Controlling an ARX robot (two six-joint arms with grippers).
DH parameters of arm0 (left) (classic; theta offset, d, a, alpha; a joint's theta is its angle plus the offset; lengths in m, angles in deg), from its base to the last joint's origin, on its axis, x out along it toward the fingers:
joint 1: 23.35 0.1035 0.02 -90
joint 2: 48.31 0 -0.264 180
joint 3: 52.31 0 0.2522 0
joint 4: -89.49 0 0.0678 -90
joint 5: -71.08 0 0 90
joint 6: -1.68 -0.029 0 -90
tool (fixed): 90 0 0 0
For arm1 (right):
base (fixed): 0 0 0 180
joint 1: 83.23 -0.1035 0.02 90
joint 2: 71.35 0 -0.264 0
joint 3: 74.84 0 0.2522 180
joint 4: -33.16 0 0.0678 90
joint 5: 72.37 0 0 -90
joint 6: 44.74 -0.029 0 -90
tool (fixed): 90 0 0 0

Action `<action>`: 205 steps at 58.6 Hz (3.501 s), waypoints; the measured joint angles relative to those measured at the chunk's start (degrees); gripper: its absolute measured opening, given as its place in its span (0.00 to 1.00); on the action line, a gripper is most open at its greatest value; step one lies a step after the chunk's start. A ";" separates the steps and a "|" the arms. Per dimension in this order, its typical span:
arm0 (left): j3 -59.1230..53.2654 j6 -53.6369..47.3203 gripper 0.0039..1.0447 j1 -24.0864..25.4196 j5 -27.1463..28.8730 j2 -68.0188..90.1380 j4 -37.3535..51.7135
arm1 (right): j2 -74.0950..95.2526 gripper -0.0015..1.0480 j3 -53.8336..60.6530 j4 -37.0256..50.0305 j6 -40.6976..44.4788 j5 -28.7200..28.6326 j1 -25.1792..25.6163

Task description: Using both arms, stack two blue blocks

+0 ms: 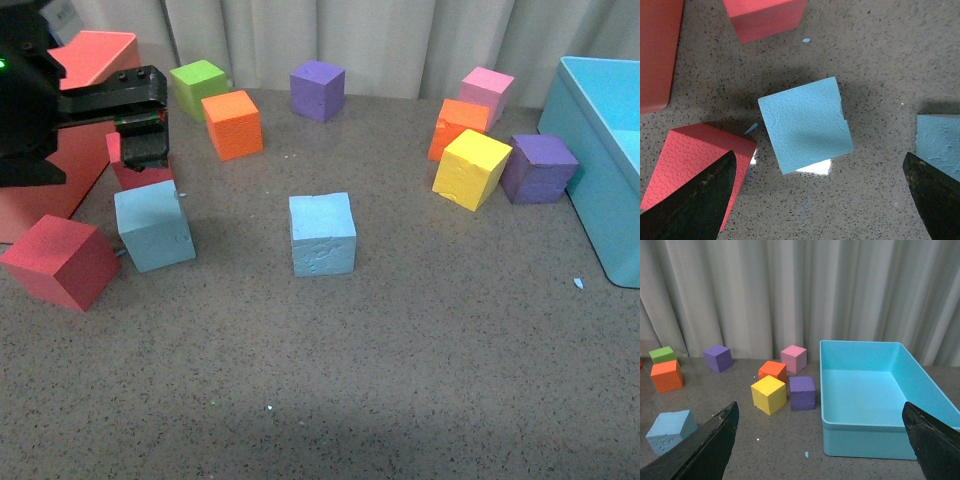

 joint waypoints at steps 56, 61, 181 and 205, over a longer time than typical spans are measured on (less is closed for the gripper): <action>21.35 4.55 0.92 -0.15 0.90 22.18 -12.76 | 0.00 0.91 0.00 0.00 0.00 0.00 0.00; 21.97 4.55 0.80 -0.33 1.90 23.26 -13.29 | 0.00 0.91 0.00 0.00 0.00 0.00 0.00; 34.91 8.00 0.45 -21.20 6.97 20.74 -23.28 | 0.00 0.91 0.00 0.00 0.00 0.00 0.00; 35.98 7.78 0.94 -20.92 7.32 20.41 -23.71 | 0.00 0.91 0.00 0.00 0.02 0.00 0.00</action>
